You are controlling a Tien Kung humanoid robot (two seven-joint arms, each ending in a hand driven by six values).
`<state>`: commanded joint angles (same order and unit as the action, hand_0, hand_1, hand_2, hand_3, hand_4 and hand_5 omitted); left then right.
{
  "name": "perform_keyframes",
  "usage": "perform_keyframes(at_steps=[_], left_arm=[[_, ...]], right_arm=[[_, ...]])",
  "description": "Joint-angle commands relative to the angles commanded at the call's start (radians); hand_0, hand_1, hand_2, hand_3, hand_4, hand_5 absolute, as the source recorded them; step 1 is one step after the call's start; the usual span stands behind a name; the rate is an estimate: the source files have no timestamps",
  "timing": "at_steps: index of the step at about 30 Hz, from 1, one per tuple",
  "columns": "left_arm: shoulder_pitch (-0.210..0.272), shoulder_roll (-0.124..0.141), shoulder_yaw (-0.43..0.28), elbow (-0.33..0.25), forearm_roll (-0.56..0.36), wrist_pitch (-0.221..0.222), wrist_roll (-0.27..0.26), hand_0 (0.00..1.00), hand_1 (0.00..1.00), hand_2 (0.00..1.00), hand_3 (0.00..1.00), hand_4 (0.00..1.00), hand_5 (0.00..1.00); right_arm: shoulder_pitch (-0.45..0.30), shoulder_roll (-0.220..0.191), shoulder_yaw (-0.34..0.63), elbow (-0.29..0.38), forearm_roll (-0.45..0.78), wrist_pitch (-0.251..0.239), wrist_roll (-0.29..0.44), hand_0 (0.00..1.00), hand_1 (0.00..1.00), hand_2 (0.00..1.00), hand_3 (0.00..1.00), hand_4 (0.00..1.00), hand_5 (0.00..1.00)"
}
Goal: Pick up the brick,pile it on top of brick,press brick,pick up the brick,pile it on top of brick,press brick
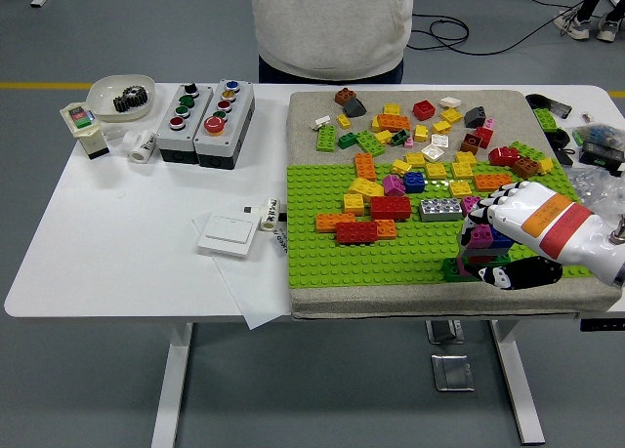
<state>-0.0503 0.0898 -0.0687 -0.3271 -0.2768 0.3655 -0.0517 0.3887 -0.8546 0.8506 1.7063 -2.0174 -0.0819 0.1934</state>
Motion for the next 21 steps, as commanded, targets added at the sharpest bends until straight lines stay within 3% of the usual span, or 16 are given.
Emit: perform_keyframes(at_steps=[21], left_arm=[[-0.004, 0.000, 0.002, -0.001, -0.002, 0.000, -0.001, 0.597, 0.716, 0.684, 0.551, 0.560, 0.615]], right_arm=[[0.008, 0.012, -0.010, -0.043, -0.003, 0.000, 0.001, 0.593, 0.573, 0.615, 0.524, 0.728, 0.395]])
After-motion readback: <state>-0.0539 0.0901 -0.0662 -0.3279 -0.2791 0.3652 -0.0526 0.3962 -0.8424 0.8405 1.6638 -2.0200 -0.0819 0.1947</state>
